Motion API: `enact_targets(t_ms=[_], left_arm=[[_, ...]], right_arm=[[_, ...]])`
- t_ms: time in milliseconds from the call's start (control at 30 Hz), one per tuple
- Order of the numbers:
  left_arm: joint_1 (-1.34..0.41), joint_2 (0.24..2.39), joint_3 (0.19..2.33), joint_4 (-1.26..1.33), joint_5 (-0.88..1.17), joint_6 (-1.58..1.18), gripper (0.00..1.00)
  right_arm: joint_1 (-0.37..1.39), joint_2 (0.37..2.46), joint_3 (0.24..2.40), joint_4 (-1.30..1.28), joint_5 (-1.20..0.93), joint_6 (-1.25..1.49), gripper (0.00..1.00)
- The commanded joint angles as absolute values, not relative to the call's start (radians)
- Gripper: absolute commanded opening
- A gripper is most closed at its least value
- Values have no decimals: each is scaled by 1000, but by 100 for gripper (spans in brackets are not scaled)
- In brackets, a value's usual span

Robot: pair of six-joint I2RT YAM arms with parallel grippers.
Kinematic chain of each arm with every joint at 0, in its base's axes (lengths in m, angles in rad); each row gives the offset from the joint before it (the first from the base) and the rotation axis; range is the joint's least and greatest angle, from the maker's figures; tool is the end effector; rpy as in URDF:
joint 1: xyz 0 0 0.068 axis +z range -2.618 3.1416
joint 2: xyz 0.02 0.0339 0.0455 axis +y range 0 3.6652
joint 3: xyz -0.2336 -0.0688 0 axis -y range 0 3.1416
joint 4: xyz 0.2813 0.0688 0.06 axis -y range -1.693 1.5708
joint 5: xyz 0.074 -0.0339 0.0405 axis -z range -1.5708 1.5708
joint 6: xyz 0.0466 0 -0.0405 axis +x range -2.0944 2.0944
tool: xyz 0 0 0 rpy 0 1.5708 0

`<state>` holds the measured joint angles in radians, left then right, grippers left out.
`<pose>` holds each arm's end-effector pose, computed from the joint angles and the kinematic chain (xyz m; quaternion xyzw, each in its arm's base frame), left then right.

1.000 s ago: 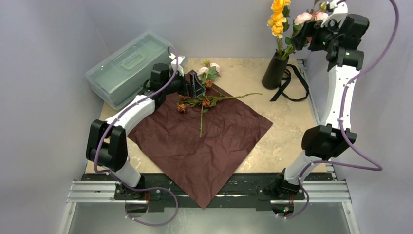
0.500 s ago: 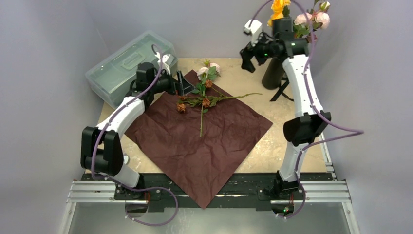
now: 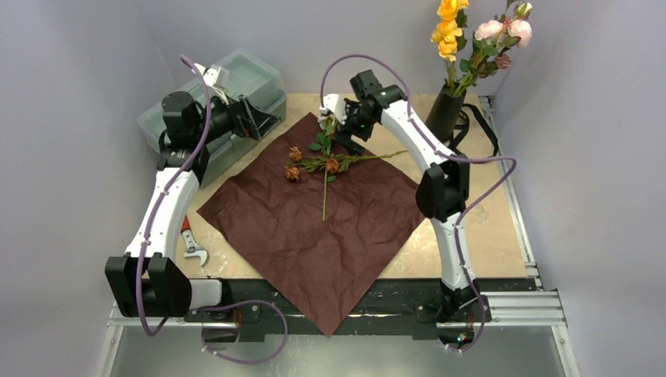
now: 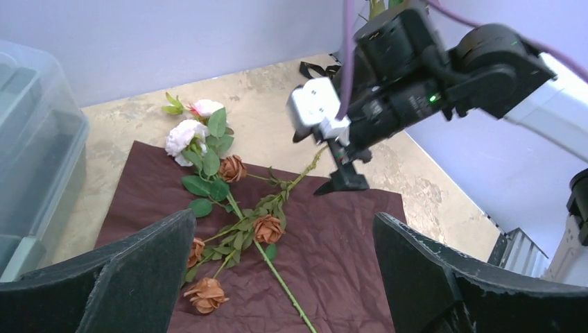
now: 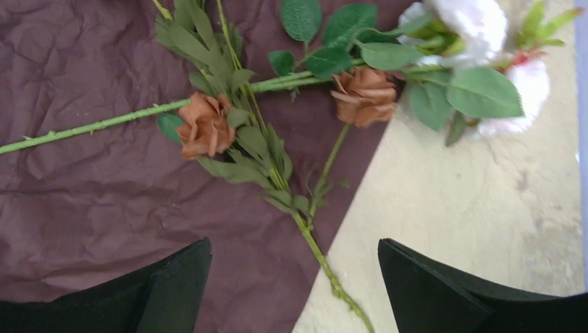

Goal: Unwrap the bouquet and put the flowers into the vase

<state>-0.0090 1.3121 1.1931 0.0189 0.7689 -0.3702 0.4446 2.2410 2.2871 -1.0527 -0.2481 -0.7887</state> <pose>0.3533 -0.0356 0.3548 0.1240 0.7215 -0.3904 0.5583 0.4528 0.2284 0.2688 -0.5793 0.7576 0.0698 0.2925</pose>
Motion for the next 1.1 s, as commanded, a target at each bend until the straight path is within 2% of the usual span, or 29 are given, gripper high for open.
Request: enact_targets(t_ms=[0, 167, 400, 733, 867, 1067], left_arm=[[25, 1260, 1213, 2, 785, -350, 99], [26, 1220, 1186, -43, 768, -351, 99], [26, 1209, 1170, -75, 758, -336, 99], [26, 1220, 1169, -92, 756, -325, 98], [26, 1217, 1159, -99, 754, -320, 98], [26, 1219, 1150, -98, 746, -310, 98]], right_arm=[[491, 2266, 2294, -1023, -167, -852, 93], [523, 2327, 2282, -1008, -131, -888, 90], [542, 2367, 2226, -939, -111, -931, 78], [563, 2434, 2202, -891, -104, -969, 68], [563, 2429, 2175, -872, -98, -991, 58], [563, 2392, 2112, -854, -129, -1024, 37]])
